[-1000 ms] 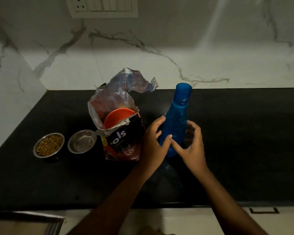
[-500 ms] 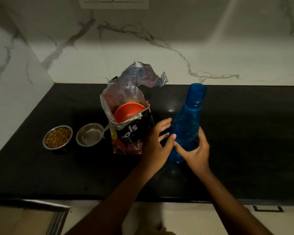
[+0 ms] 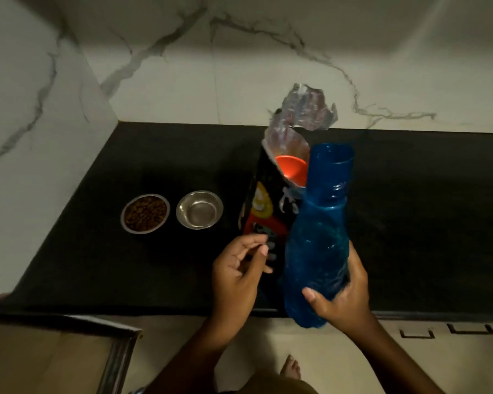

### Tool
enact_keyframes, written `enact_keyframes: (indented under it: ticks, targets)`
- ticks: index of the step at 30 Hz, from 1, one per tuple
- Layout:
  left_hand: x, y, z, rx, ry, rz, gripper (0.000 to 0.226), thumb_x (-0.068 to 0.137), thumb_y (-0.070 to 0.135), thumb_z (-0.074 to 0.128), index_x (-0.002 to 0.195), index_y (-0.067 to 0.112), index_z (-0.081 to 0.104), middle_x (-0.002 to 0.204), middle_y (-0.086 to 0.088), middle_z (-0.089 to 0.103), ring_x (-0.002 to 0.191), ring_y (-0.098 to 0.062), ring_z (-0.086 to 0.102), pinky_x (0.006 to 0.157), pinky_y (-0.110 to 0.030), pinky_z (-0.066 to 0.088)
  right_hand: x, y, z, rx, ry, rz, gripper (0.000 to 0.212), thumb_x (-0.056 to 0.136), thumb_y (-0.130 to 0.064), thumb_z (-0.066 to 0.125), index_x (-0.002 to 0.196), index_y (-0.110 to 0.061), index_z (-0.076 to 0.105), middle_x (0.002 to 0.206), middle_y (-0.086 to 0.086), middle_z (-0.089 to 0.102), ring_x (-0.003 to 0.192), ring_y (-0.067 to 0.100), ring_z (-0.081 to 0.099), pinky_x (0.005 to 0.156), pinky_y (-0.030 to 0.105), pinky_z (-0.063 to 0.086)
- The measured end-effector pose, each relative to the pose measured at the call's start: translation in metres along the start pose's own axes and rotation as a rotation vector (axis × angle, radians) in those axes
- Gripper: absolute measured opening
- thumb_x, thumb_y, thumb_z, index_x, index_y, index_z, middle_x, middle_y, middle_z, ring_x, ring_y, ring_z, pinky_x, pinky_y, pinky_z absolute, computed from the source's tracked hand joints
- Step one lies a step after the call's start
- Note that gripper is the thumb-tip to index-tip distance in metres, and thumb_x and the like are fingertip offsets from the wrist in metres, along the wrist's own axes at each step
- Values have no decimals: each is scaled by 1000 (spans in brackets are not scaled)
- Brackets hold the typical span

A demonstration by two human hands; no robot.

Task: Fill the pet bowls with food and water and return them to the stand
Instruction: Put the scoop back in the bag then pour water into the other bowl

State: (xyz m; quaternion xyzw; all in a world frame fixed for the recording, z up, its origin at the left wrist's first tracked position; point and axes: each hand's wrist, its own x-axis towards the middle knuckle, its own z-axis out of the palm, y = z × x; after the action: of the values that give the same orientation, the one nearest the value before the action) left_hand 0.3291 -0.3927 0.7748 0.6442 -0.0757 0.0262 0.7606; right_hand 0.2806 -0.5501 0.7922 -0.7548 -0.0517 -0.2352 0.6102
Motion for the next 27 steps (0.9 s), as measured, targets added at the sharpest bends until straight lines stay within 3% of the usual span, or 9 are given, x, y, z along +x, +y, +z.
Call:
enact_keyframes:
  ticks: [6,11,16,21,27]
  targets:
    - [19,0,-70,-93,2,-106,15,90,2,61,102,8,67,92,-11,72,79,-20,70,61,-31,57,-8,-12,65,-27,-36,60,69,76,-55,72,138,-39,44,129,-22,59,120,5,58,96,17,47]
    - [36,-5,-99,-137,-36,-130,12,86,9,65,97,11,68,88,-5,73,77,-21,69,59,-32,58,-16,-5,98,-89,-83,167,72,69,-32,78,131,-50,47,125,-24,62,119,4,60,95,16,48]
    - [45,-23,-120,-64,-89,-194,15,89,3,63,99,14,68,90,-5,72,79,-19,68,61,-36,57,-22,-1,117,-141,-107,310,67,69,-42,77,129,-36,48,119,-27,64,112,-2,63,88,12,50]
    - [50,-42,-129,-36,-93,-275,15,88,10,63,101,14,68,95,-14,72,83,-31,69,69,-52,58,-23,-1,124,-233,-127,419,68,66,-51,76,127,-44,46,117,-35,61,109,-8,61,84,7,48]
    - [57,-51,-128,72,-52,-285,12,90,5,62,97,13,69,92,-12,72,79,-24,71,61,-38,60,-28,7,127,-285,-129,516,58,75,-26,82,121,-42,50,109,-26,68,104,-5,64,79,8,50]
